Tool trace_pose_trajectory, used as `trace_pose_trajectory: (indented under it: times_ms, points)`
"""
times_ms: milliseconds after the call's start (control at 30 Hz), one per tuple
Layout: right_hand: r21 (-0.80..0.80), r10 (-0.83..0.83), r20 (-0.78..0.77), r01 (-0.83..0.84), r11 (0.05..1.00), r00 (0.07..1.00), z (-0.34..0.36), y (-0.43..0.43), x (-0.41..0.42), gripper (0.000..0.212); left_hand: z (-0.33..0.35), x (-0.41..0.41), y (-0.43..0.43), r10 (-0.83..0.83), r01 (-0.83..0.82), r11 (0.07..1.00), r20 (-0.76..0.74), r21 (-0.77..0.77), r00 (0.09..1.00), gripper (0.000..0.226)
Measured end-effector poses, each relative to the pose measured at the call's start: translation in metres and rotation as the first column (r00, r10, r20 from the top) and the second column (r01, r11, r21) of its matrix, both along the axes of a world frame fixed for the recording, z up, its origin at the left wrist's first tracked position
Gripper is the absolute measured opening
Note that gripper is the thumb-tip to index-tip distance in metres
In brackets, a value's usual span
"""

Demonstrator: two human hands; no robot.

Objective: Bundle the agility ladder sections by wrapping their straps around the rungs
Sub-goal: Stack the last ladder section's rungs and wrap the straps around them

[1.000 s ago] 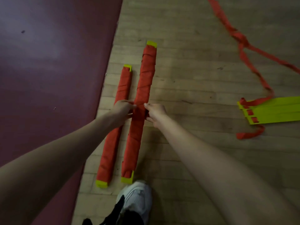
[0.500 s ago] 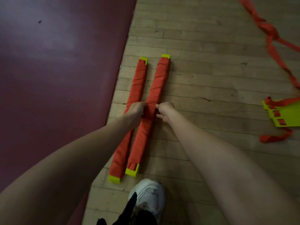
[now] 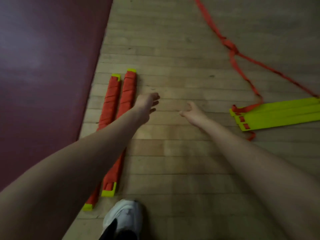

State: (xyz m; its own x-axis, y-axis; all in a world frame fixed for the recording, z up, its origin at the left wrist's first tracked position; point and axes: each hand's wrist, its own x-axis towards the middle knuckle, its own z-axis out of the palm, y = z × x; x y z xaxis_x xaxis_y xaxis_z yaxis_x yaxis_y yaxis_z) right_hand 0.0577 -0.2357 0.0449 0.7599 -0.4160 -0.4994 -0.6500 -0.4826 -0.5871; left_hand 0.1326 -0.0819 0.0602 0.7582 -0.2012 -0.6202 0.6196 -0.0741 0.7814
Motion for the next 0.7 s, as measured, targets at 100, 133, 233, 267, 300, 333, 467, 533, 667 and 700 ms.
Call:
trace_pose_trajectory:
  times_ms: [100,133,233,267,300,333,467,533,667,700]
  points:
    - [-0.137,-0.108,-0.021,0.104,0.985,0.994,0.016,-0.078,-0.04,0.064,-0.002,-0.035,-0.062,-0.143,0.137,0.985,-0.051,-0.101,0.988,0.032]
    - [-0.181,-0.127,-0.038,0.118,0.976,0.991,0.019,-0.101,-0.056,0.063,-0.004,-0.048,-0.083,-0.184,0.177,0.978,-0.053,-0.108,0.982,0.033]
    - [-0.273,-0.135,-0.108,0.101,0.957,0.985,0.02,-0.155,-0.105,0.053,-0.014,-0.087,-0.145,-0.369,0.368,0.929,-0.02,-0.041,0.929,0.031]
    - [-0.29,-0.119,-0.146,0.072,0.954,0.982,0.016,-0.168,-0.121,0.051,-0.016,-0.099,-0.163,-0.451,0.451,0.892,0.006,0.012,0.892,0.032]
    - [-0.301,-0.093,-0.184,0.034,0.953,0.979,0.012,-0.179,-0.135,0.052,-0.021,-0.111,-0.182,-0.528,0.526,0.848,0.028,0.067,0.849,0.035]
    - [-0.294,-0.069,-0.215,0.003,0.956,0.974,0.005,-0.19,-0.146,0.053,-0.025,-0.121,-0.199,-0.601,0.593,0.797,0.049,0.113,0.798,0.037]
    - [-0.223,-0.019,-0.229,-0.033,0.974,0.973,-0.057,-0.237,-0.175,0.057,-0.045,-0.159,-0.255,-0.803,0.73,0.587,0.131,0.352,0.582,0.037]
    - [-0.197,-0.011,-0.215,-0.032,0.98,0.977,-0.066,-0.243,-0.181,0.048,-0.061,-0.169,-0.273,-0.853,0.724,0.51,0.167,0.465,0.494,0.042]
    - [-0.194,-0.027,-0.149,-0.003,0.981,0.989,-0.043,-0.232,-0.186,0.046,-0.092,-0.18,-0.292,-0.939,0.683,0.332,0.161,0.65,0.303,0.051]
    - [-0.198,-0.032,-0.155,0.001,0.98,0.987,-0.045,-0.233,-0.187,0.048,-0.097,-0.184,-0.291,-0.954,0.652,0.29,0.158,0.7,0.255,0.047]
